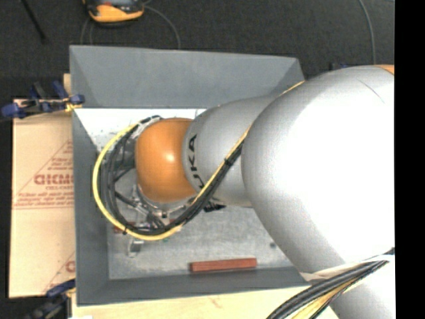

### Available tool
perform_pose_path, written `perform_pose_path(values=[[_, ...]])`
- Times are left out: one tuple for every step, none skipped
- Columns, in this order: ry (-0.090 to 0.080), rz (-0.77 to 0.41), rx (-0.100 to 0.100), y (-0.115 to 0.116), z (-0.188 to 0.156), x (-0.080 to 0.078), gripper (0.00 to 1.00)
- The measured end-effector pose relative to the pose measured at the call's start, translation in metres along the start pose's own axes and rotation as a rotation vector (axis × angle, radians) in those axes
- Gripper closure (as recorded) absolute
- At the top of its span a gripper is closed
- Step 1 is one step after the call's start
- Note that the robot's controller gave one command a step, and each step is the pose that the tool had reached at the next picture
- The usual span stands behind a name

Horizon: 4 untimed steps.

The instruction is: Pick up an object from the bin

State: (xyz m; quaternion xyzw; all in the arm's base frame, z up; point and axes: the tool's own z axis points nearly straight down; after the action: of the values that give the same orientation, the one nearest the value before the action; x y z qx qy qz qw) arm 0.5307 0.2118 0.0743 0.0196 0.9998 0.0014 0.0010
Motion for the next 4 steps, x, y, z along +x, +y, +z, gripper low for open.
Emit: perform_pose_path(values=[[-0.003,0.001,-0.001,-0.002,-0.008,0.001,1.00],[-0.003,0.002,-0.001,-0.002,-0.008,0.001,1.00],[0.001,0.002,0.001,-0.002,-0.011,0.002,1.00],[0.004,0.003,0.002,-0.002,-0.022,0.002,1.00]])
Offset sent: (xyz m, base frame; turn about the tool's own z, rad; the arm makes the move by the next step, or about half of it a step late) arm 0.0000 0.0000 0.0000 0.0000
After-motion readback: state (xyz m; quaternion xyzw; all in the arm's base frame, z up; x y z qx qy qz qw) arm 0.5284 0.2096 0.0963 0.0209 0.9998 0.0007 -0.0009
